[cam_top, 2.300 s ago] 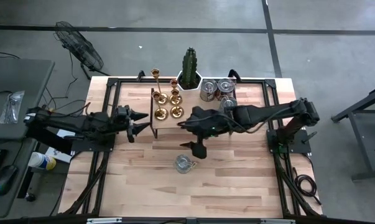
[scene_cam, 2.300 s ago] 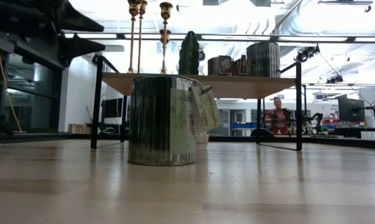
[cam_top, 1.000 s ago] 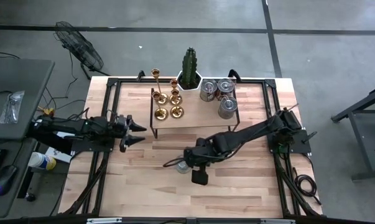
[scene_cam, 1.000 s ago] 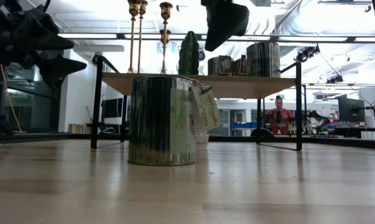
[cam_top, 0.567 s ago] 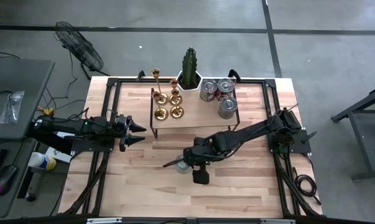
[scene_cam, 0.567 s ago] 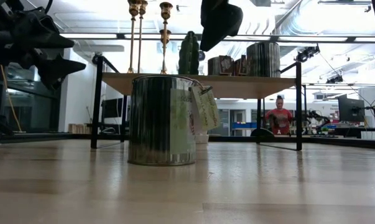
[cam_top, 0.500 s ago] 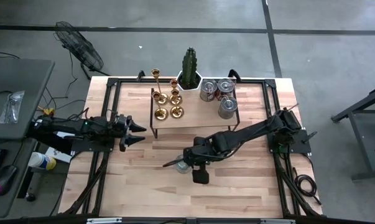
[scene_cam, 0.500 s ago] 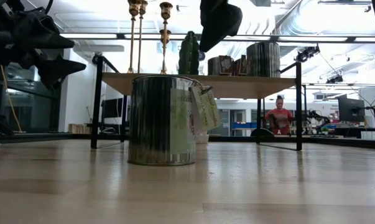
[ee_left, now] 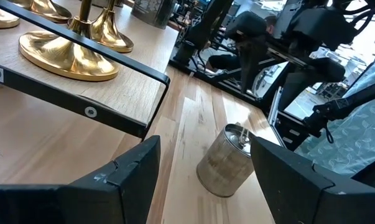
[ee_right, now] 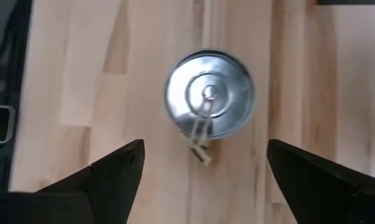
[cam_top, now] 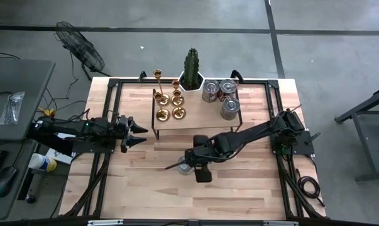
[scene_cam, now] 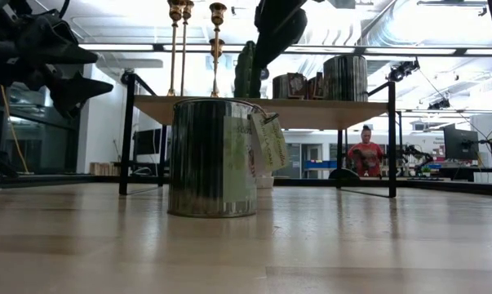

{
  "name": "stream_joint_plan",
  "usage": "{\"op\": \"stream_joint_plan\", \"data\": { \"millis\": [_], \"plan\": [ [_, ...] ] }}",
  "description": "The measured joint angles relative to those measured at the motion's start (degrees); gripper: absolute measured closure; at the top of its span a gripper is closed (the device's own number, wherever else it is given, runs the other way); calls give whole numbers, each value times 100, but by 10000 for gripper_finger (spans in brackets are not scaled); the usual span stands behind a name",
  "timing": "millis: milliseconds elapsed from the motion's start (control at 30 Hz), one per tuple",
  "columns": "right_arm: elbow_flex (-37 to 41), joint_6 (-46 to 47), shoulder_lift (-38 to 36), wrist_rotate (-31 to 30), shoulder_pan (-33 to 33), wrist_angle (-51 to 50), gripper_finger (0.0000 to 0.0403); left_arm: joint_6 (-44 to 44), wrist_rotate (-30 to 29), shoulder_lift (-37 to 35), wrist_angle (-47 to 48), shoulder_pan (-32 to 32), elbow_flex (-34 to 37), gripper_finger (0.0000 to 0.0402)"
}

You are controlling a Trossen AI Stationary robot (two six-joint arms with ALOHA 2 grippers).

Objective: Pick & Place candle stick holders
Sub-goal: Put the silver scented candle can on the shelf

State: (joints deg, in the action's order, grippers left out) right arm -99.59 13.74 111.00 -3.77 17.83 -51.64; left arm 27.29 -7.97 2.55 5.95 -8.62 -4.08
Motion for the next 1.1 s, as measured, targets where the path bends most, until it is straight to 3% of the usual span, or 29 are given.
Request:
{"op": "stream_joint_plan", "data": {
  "millis": [333, 1100],
  "plan": [
    [4, 251, 91, -231, 0, 247, 6, 1, 0, 0, 3, 0, 0, 156],
    [11, 10, 667, -192, -144, 902, 3, 4, -5, 7, 7, -1, 2, 156]
  ]
}}
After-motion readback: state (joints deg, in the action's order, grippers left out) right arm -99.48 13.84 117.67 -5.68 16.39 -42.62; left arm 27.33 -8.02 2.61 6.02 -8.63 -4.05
